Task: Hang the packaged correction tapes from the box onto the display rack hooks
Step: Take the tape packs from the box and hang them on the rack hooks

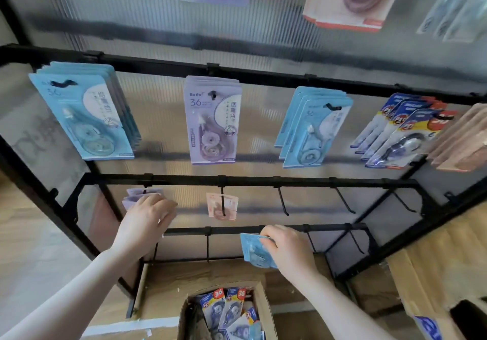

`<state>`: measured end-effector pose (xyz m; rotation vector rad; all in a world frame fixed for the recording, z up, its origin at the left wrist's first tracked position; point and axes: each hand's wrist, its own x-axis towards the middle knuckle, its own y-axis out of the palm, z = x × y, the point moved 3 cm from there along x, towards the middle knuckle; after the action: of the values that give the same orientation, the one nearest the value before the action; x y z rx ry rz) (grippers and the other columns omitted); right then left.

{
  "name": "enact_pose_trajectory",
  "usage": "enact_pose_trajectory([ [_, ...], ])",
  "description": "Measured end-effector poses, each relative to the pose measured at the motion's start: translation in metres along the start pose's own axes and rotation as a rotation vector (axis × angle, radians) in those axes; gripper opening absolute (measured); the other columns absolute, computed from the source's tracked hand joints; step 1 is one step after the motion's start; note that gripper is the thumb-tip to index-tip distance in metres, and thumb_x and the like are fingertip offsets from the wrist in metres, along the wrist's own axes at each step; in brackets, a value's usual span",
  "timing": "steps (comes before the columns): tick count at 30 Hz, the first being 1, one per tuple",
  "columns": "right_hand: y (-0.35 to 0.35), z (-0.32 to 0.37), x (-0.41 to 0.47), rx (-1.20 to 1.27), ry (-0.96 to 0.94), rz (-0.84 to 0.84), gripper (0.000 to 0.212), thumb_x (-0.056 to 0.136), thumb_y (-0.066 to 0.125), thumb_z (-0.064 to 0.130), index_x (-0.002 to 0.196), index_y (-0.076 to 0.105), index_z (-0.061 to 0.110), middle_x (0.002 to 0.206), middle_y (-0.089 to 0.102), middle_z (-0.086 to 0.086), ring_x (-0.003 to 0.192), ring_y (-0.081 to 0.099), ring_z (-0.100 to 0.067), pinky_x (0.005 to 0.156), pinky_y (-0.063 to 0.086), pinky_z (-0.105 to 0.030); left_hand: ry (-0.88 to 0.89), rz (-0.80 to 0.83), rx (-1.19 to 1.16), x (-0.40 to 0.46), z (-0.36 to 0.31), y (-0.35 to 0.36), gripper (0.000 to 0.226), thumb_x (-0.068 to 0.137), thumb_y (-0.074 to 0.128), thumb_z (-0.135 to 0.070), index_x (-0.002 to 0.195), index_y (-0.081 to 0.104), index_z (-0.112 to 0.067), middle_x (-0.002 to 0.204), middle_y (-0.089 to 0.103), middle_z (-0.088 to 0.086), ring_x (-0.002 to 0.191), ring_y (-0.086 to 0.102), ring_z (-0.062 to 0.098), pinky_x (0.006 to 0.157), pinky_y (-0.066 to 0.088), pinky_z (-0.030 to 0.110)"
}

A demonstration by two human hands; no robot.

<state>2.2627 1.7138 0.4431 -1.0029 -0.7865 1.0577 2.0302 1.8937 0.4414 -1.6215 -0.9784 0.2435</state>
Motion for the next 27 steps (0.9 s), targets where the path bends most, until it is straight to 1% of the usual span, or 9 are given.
enact_pose_trajectory([
  [2, -0.013, -0.011, -0.005, 0.003, 0.027, -0.016, 0.020, 0.095, 0.046, 0.034, 0.103, 0.060, 0.023, 0.106, 0.064, 0.009, 0.097, 0.056, -0.007, 0.059, 0.037, -0.009, 0.007, -0.018, 0.011, 0.001, -0.022, -0.001, 0.014, 0.081, 0.065, -0.022, 0.087, 0.071, -0.010, 0.081, 0.064, 0.007, 0.075, 0.062, 0.031, 0.060, 0.049, 0.037],
  [4, -0.025, -0.020, -0.008, -0.007, 0.031, -0.036, 0.020, 0.095, 0.045, 0.034, 0.100, 0.060, 0.022, 0.104, 0.064, 0.009, 0.093, 0.055, -0.005, 0.054, 0.031, -0.008, -0.009, -0.012, 0.002, 0.005, -0.042, 0.000, 0.019, 0.072, 0.078, -0.009, 0.089, 0.071, -0.010, 0.084, 0.066, 0.008, 0.076, 0.063, 0.032, 0.060, 0.051, 0.041],
  [9, -0.044, -0.040, -0.015, 0.013, 0.027, -0.070, 0.020, 0.095, 0.045, 0.035, 0.101, 0.060, 0.022, 0.106, 0.064, 0.009, 0.095, 0.057, -0.006, 0.052, 0.030, -0.005, -0.003, -0.007, 0.009, 0.015, -0.086, 0.004, 0.023, 0.070, 0.079, -0.010, 0.092, 0.071, -0.012, 0.090, 0.067, 0.008, 0.078, 0.063, 0.031, 0.062, 0.052, 0.037],
  [11, -0.050, -0.051, -0.016, 0.028, 0.017, -0.081, 0.022, 0.095, 0.045, 0.034, 0.101, 0.061, 0.020, 0.105, 0.065, 0.008, 0.092, 0.056, -0.005, 0.051, 0.028, -0.006, 0.010, -0.001, 0.018, 0.017, -0.103, 0.008, 0.020, 0.073, 0.077, -0.013, 0.092, 0.071, -0.013, 0.091, 0.067, 0.008, 0.079, 0.063, 0.031, 0.063, 0.052, 0.037],
  [13, -0.055, -0.061, -0.015, 0.050, 0.006, -0.100, 0.022, 0.095, 0.045, 0.033, 0.101, 0.061, 0.019, 0.104, 0.065, 0.007, 0.088, 0.054, -0.004, 0.051, 0.026, -0.007, 0.002, 0.008, 0.031, 0.020, -0.116, 0.014, 0.017, 0.079, 0.066, -0.024, 0.093, 0.071, -0.015, 0.094, 0.067, 0.006, 0.081, 0.063, 0.029, 0.064, 0.053, 0.037],
  [17, -0.054, -0.085, -0.011, 0.097, -0.014, -0.133, 0.020, 0.094, 0.049, 0.033, 0.098, 0.063, 0.019, 0.100, 0.066, 0.007, 0.088, 0.059, -0.008, 0.052, 0.030, -0.008, -0.007, 0.028, 0.042, 0.020, -0.144, 0.027, 0.035, 0.083, 0.043, -0.038, 0.095, 0.069, -0.018, 0.095, 0.067, 0.003, 0.081, 0.063, 0.026, 0.062, 0.053, 0.035],
  [20, -0.052, -0.101, -0.003, 0.140, -0.046, -0.153, 0.015, 0.092, 0.055, 0.029, 0.095, 0.065, 0.018, 0.096, 0.068, 0.005, 0.085, 0.062, -0.010, 0.050, 0.027, -0.007, -0.022, 0.014, 0.059, 0.020, -0.162, 0.038, 0.034, 0.082, 0.042, -0.037, 0.095, 0.068, -0.019, 0.096, 0.067, 0.002, 0.082, 0.063, 0.025, 0.063, 0.053, 0.034],
  [23, -0.046, -0.112, 0.007, 0.184, -0.096, -0.150, 0.011, 0.088, 0.062, 0.026, 0.093, 0.068, 0.018, 0.092, 0.070, 0.004, 0.082, 0.065, -0.011, 0.049, 0.030, -0.006, -0.063, 0.001, 0.073, 0.019, -0.171, 0.051, 0.031, 0.082, 0.048, -0.035, 0.094, 0.069, -0.016, 0.095, 0.067, 0.002, 0.083, 0.063, 0.024, 0.065, 0.053, 0.034],
  [27, -0.036, -0.121, 0.022, 0.229, -0.180, -0.122, 0.011, 0.087, 0.063, 0.024, 0.092, 0.069, 0.016, 0.089, 0.070, 0.001, 0.081, 0.066, -0.013, 0.053, 0.034, -0.006, -0.108, 0.000, 0.094, 0.015, -0.179, 0.066, 0.038, 0.083, 0.041, -0.038, 0.096, 0.069, -0.015, 0.095, 0.065, 0.002, 0.080, 0.061, 0.025, 0.065, 0.053, 0.035],
])
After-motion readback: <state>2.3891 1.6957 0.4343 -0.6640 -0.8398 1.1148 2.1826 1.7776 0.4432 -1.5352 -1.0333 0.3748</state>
